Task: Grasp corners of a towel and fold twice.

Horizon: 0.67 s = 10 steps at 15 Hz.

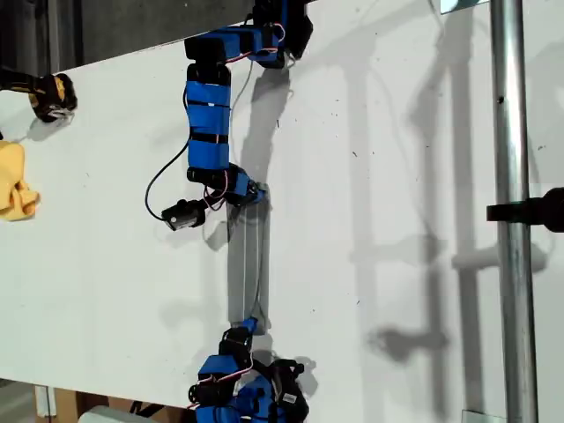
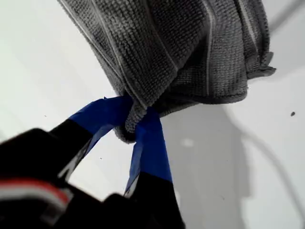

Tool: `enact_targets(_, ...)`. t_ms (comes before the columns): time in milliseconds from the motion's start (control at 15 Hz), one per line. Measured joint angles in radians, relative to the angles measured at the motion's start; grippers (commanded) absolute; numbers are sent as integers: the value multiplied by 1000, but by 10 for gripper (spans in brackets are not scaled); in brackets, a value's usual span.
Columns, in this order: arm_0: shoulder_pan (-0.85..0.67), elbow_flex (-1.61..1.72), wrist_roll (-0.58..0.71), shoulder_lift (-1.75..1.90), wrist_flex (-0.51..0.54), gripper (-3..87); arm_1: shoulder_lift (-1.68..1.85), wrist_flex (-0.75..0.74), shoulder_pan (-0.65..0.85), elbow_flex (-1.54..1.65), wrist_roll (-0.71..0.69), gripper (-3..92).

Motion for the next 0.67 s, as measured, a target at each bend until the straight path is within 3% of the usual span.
enact_targets(133,11,5,-14,-15,-5,-6,-3,8,0,-8,8,50)
enact_targets(200,17,5,-18,-20,-5,59,-3,25,0,-23,8,234)
enact_targets(267,20,5,-21,-21,3,160,-3,57,0,-40,8,288)
enact_targets(333,26,-2,-25,-21,29,198,-3,100,2,-46,8,335)
enact_targets(667,103,-63,8,256,89,214,212,124,17,-46,8,393)
